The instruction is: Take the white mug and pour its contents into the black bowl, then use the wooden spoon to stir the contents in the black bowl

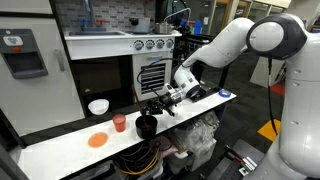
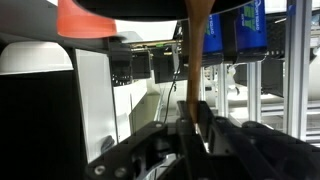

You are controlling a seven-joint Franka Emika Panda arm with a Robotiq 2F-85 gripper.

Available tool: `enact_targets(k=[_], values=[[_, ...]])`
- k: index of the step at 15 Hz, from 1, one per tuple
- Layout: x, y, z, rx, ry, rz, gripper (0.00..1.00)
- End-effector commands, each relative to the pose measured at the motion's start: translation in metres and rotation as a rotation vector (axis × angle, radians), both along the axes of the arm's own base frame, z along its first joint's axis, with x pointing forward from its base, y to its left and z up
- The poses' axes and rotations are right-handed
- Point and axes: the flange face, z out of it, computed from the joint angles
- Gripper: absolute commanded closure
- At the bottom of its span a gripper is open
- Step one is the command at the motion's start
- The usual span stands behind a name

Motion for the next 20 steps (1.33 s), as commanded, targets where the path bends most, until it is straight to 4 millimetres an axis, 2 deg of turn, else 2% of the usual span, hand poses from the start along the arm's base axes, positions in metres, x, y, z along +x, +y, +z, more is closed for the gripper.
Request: enact_targets(k=[1, 6, 9, 15, 20], values=[[0.003, 0.010, -0.005, 0.044, -0.034, 0.025, 0.97], [-0.001, 0.026, -0.006, 0.064, -0.048, 0.062, 0.97], [-0.003, 0.027, -0.007, 0.058, -0.051, 0.080, 0.97], [-0.002, 0.021, -0.010, 0.047, -0.058, 0.084, 0.97], [0.015, -0.004, -0.013, 0.031, -0.092, 0.050, 0.97]])
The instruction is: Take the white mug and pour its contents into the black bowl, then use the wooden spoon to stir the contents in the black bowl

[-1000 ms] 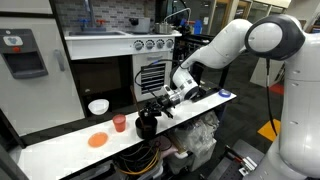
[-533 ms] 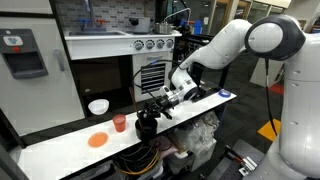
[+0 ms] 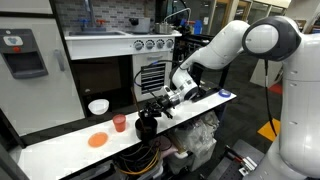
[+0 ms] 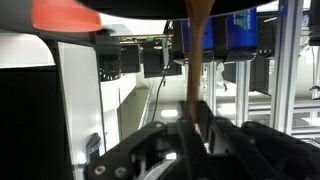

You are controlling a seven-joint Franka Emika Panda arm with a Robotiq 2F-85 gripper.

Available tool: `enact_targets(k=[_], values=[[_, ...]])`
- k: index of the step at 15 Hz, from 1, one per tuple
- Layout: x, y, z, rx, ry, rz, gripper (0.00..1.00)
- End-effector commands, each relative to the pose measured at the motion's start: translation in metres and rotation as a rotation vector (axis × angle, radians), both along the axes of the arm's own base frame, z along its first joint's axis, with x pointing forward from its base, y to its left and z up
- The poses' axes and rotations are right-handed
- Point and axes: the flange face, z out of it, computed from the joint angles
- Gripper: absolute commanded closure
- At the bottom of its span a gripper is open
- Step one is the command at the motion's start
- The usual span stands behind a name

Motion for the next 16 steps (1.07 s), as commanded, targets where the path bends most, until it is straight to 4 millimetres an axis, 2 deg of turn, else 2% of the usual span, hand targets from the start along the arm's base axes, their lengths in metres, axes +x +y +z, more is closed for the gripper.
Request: enact_targets(k=[1, 2, 3, 8, 11, 16], values=[[0.022, -0.022, -0.004, -0.002, -0.062, -0.006, 0.97], [0.027, -0.026, -0.004, -0.006, -0.074, -0.008, 0.97], [0.041, -0.029, 0.008, -0.010, -0.078, -0.008, 0.97], [0.068, -0.032, 0.019, -0.017, -0.131, 0.007, 0.97], [0.076, -0.033, 0.019, -0.021, -0.145, 0.016, 0.97], [0.075, -0.029, 0.011, 0.014, -0.129, 0.016, 0.97]])
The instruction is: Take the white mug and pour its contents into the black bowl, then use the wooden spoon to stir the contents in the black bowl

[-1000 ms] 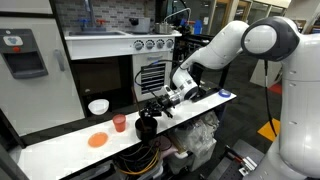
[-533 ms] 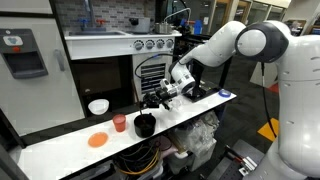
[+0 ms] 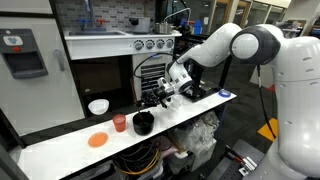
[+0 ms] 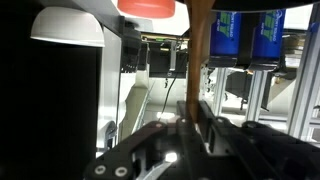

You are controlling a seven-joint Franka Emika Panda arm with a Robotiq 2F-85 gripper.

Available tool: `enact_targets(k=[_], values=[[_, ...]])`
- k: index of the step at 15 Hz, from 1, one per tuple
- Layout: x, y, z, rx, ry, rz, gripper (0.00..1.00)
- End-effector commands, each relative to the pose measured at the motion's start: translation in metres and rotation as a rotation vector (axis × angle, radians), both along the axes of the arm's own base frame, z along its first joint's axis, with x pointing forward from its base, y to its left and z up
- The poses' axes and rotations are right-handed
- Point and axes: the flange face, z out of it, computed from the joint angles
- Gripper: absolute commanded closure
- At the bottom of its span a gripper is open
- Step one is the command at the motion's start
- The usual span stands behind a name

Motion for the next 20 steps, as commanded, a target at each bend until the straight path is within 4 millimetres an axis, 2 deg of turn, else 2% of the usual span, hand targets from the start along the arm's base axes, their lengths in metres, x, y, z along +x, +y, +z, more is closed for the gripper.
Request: enact_targets(k=[1, 12, 20], values=[[0.003, 0.000, -0.005, 0.050, 0.006, 0.019, 0.97], [-0.015, 0.011, -0.011, 0.102, 0.037, 0.048, 0.97], [-0.024, 0.007, -0.018, 0.090, 0.059, 0.039, 0.97]])
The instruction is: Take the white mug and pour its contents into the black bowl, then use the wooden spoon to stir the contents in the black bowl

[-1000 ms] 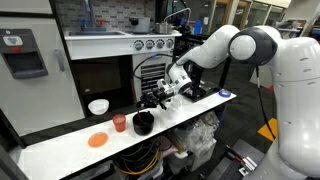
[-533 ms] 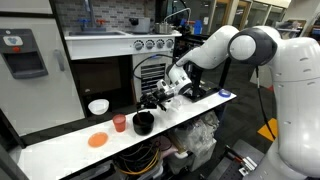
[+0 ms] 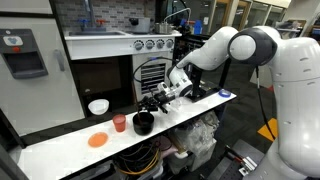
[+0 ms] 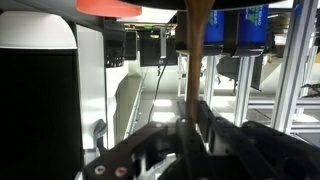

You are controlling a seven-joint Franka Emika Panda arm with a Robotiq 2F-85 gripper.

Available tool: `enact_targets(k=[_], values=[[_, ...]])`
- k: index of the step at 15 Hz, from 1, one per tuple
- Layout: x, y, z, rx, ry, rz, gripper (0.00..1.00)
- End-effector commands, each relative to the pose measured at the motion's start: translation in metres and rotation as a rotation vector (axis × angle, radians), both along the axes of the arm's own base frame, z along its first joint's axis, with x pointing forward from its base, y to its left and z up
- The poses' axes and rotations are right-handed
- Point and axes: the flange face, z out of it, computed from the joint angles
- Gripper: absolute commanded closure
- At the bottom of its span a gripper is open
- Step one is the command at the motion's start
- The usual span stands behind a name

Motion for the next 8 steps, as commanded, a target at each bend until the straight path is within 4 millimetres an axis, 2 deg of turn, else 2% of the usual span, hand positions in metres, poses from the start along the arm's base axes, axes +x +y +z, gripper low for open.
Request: enact_targets(k=[1, 8], values=[[-0.004, -0.007, 0.002, 0.012, -0.002, -0.006, 0.97], [-0.009, -0.029, -0.001, -0.012, 0.008, -0.033, 0.97]])
